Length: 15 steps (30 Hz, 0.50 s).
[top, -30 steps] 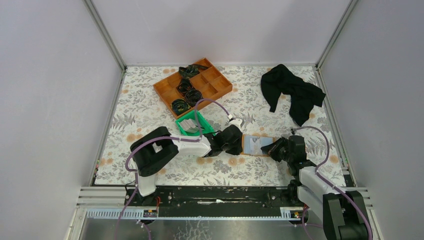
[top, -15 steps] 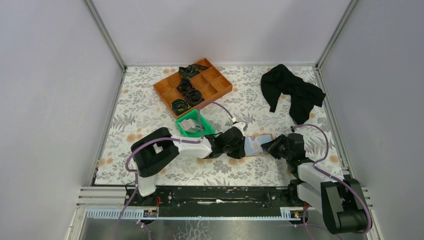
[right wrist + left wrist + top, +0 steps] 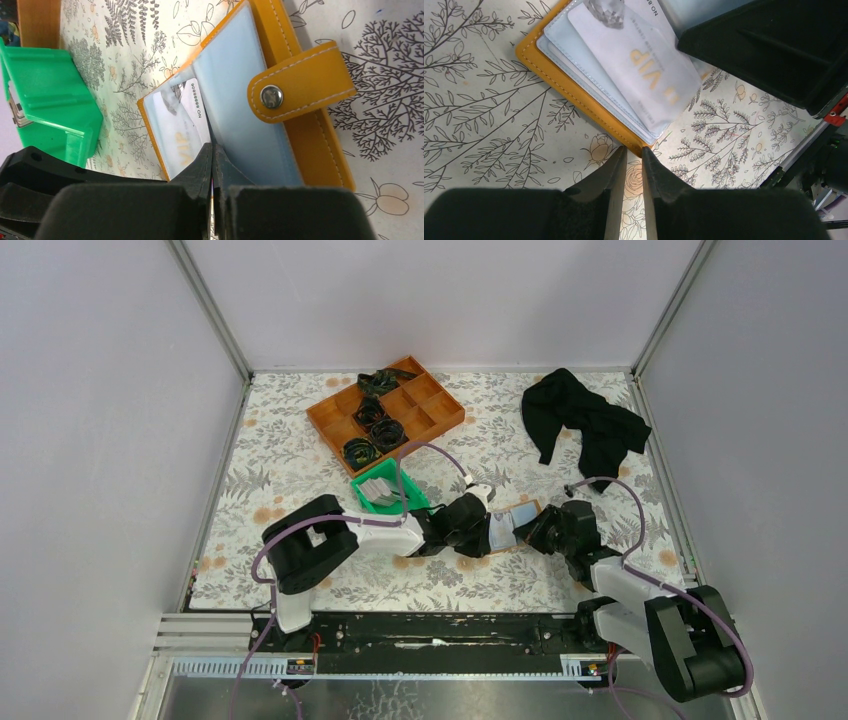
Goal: Put the credit cards into the card holder
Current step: Adjust the credit card in the card holder.
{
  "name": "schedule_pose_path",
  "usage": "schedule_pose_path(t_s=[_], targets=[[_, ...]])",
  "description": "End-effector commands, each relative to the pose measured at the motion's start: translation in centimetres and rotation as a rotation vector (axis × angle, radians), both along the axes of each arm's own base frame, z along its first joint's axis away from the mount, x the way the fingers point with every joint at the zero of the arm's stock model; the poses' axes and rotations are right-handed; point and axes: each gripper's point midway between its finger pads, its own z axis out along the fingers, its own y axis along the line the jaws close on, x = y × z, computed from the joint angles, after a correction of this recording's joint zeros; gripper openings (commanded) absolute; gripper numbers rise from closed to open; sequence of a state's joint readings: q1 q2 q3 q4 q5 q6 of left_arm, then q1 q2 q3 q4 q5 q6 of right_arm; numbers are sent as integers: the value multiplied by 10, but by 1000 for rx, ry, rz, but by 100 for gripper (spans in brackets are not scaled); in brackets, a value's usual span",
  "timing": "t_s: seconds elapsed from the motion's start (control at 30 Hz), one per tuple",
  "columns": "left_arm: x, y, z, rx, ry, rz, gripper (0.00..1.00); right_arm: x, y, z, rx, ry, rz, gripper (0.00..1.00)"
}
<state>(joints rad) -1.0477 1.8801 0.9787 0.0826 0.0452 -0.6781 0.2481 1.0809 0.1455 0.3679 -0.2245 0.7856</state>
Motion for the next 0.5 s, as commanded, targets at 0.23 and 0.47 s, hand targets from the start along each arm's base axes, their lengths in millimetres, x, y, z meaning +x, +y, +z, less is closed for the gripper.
schedule_pose_path(t_s=[0.23,0.47], targets=[[-71,111,-92,482,248,-28,25,-14,7,0,-58,66,111,0],[-60,116,-87,505,211,35,25,-14,12,2,-67,73,150,0]])
